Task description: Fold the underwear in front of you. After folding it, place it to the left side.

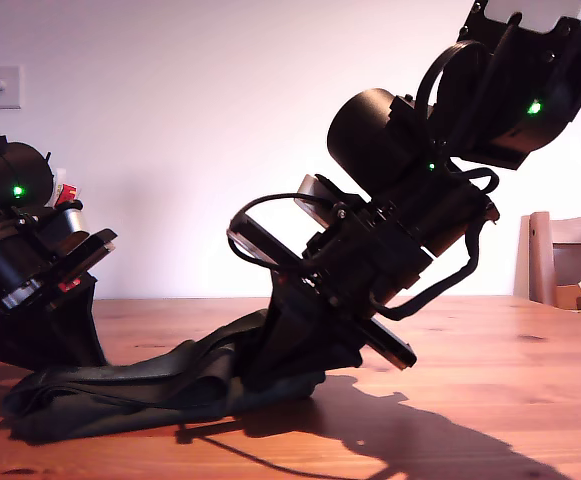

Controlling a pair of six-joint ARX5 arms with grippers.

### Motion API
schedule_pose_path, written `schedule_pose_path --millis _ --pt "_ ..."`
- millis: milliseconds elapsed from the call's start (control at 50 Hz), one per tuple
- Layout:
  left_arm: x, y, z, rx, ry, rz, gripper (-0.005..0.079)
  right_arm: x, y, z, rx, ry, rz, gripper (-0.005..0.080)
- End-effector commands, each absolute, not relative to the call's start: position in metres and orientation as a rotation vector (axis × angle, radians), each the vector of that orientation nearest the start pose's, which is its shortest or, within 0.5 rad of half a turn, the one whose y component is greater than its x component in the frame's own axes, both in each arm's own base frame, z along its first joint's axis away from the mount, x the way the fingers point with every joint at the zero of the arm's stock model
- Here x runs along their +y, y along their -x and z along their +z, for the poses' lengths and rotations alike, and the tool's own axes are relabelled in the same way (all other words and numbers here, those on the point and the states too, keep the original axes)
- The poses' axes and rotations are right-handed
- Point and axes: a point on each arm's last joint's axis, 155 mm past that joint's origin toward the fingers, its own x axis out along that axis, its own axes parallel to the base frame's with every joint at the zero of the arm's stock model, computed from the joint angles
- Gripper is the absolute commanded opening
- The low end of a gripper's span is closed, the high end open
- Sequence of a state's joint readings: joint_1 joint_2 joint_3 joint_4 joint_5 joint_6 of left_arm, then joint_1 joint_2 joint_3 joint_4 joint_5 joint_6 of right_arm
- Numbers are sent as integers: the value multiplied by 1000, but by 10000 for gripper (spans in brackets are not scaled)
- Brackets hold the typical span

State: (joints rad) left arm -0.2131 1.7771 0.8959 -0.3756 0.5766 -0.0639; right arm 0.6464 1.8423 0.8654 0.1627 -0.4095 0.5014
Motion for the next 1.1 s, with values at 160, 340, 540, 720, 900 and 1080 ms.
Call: schedule_pose_path --millis 160,340,540,720,900,1080 --pt "-182 -282 -12 1411 275 -683 -19 308 -325 20 1008 -272 762 -11" --pt "-207 -259 -7 1473 302 -754 -19 296 -336 20 994 -274 742 -11" --pt "-254 -235 5 1500 339 -865 -19 298 -341 27 963 -289 761 -11" --pt "-287 -216 9 1505 314 -927 -19 302 -340 31 954 -299 789 -11" --pt "-299 -207 9 1495 279 -956 -19 303 -335 30 979 -313 814 -11" --pt "-295 -215 14 1468 287 -953 -19 293 -329 25 1057 -369 796 15"
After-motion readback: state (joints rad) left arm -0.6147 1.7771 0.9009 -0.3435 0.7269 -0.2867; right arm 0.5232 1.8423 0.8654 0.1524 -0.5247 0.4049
